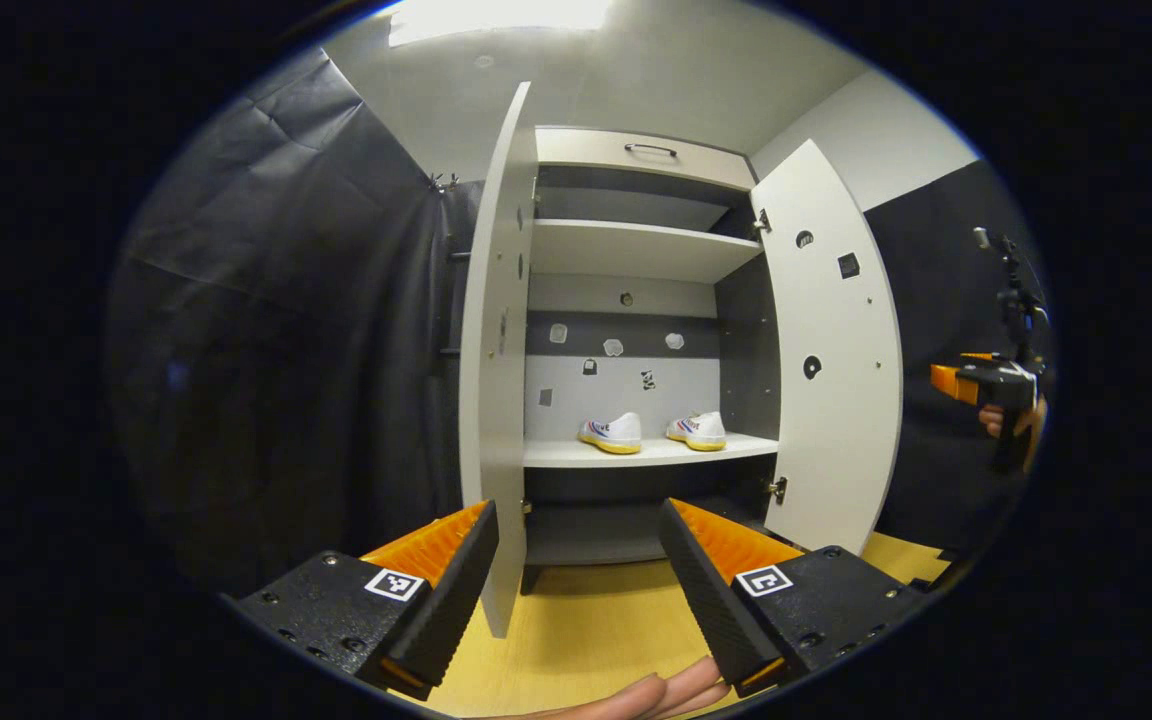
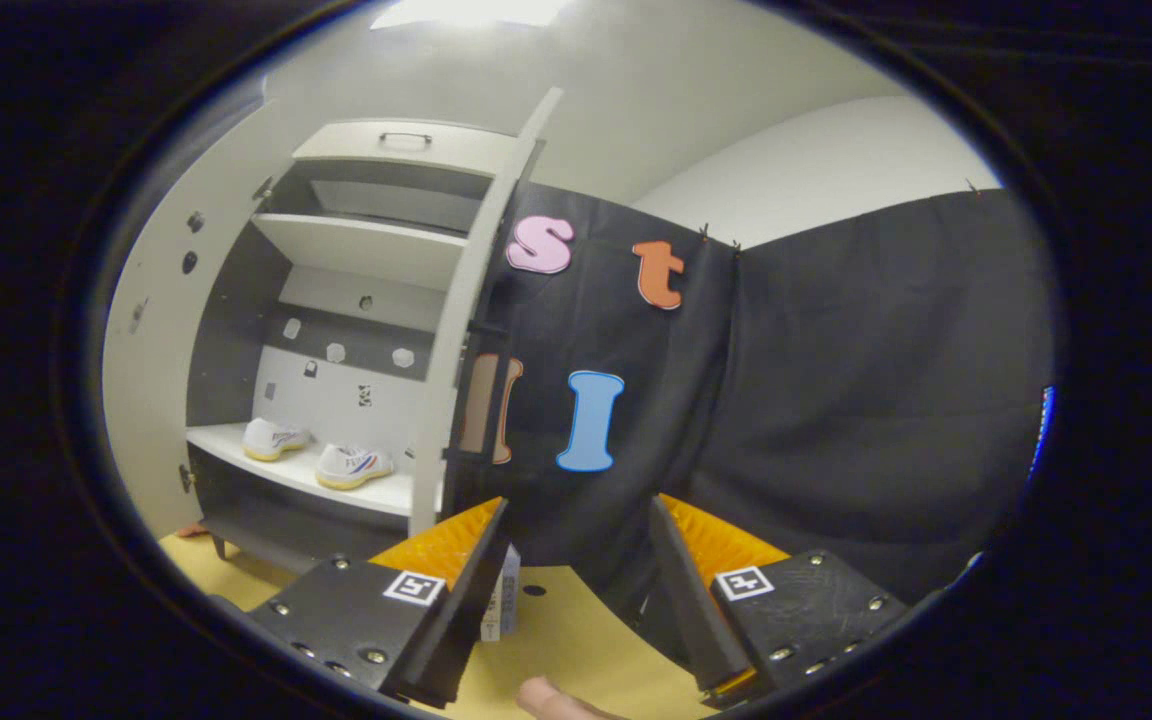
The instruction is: Grab one shoe with the right hand and put it into the shoe cabinet, grab the other shoe with the left hand and put it into the shoe cabinet; then close the right door with the right hand and the left door with the left hand.
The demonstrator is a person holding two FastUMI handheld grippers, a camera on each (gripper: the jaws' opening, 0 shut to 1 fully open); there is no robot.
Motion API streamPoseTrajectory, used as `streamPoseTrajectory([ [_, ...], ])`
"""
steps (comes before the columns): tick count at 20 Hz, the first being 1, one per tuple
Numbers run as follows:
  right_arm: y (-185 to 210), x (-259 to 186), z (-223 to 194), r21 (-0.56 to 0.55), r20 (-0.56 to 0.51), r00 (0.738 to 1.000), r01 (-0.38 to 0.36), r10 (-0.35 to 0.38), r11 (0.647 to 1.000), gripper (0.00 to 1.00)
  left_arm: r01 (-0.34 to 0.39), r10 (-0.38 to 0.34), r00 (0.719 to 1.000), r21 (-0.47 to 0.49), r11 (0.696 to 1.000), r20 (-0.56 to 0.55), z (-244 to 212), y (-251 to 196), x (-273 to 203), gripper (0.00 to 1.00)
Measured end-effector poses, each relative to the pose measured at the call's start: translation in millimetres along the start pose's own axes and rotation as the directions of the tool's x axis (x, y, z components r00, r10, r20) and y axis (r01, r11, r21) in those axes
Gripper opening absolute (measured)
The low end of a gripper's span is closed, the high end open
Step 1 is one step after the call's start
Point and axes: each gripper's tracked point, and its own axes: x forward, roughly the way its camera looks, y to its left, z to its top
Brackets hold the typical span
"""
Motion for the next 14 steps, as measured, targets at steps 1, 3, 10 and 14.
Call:
streamPoseTrajectory([
  [1,-2,20,-1,0.027,-0.014,1.000,-0.014,0.014,1.000,0.83,-0.012,0.012,1.000,-0.004,1.000,-0.003,-1,11,2,0.98],
  [3,4,52,-7,0.074,-0.048,0.996,-0.066,0.070,0.995,0.83,-0.060,0.060,0.998,-0.005,0.998,-0.012,-5,40,4,0.98],
  [10,23,76,4,0.109,-0.071,0.983,-0.160,0.168,0.981,0.82,-0.188,0.186,0.981,-0.037,0.981,-0.052,-12,125,-1,0.99],
  [14,57,62,12,0.119,-0.071,0.976,-0.195,0.204,0.974,0.82,-0.228,0.224,0.972,-0.048,0.972,-0.070,-14,145,-1,0.98],
])
